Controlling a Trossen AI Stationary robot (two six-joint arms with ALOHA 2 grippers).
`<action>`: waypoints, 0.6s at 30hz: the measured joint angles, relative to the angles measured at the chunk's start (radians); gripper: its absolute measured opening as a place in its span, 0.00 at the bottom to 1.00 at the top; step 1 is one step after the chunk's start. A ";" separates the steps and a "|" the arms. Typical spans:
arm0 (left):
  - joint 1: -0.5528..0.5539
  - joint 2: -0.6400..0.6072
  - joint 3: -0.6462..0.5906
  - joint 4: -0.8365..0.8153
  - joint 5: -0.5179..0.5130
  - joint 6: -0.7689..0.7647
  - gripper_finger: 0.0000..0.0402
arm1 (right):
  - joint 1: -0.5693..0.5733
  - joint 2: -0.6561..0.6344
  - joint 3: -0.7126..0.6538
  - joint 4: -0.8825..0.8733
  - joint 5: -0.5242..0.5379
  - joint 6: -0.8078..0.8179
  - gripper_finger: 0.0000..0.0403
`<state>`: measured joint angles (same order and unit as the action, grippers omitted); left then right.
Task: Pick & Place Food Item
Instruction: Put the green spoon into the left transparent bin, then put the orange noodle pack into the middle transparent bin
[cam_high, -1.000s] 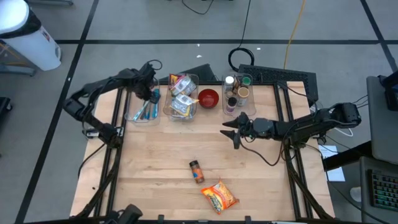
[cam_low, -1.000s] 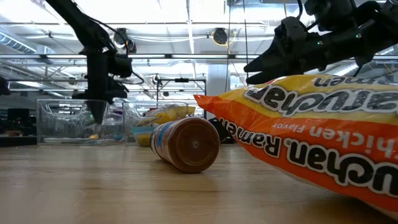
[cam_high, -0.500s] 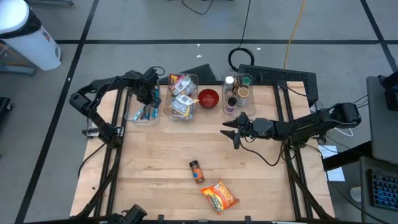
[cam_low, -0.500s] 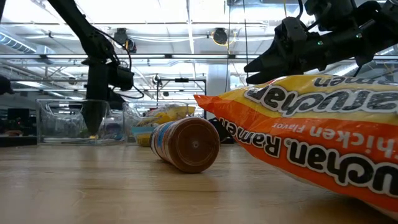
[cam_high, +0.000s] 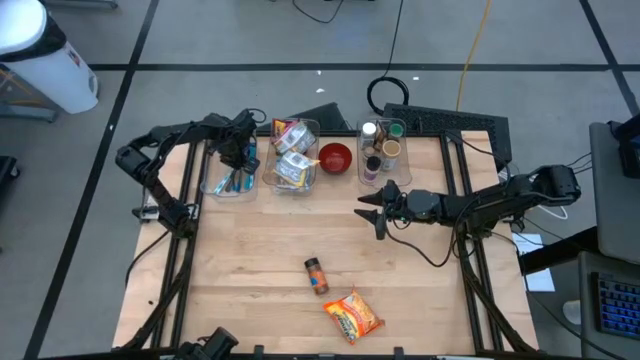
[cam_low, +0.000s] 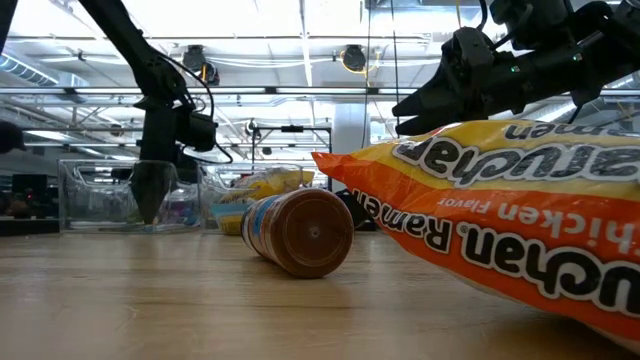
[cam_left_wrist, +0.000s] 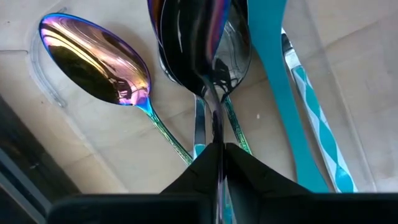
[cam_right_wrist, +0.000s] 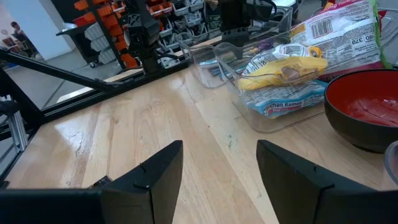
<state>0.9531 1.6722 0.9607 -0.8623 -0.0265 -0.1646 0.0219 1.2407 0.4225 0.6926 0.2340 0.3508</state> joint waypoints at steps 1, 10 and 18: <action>0.000 0.000 0.000 0.000 0.000 0.000 0.10 | 0.000 0.000 0.000 0.000 0.000 0.000 0.49; 0.000 0.000 -0.001 0.000 0.000 0.026 0.19 | 0.000 0.000 0.000 0.000 0.000 0.000 0.49; 0.001 -0.005 0.046 -0.086 -0.025 0.042 0.30 | 0.000 0.000 0.000 0.000 0.000 0.000 0.49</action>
<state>0.9540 1.6675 1.0072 -0.9480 -0.0516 -0.1222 0.0219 1.2407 0.4225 0.6922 0.2340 0.3508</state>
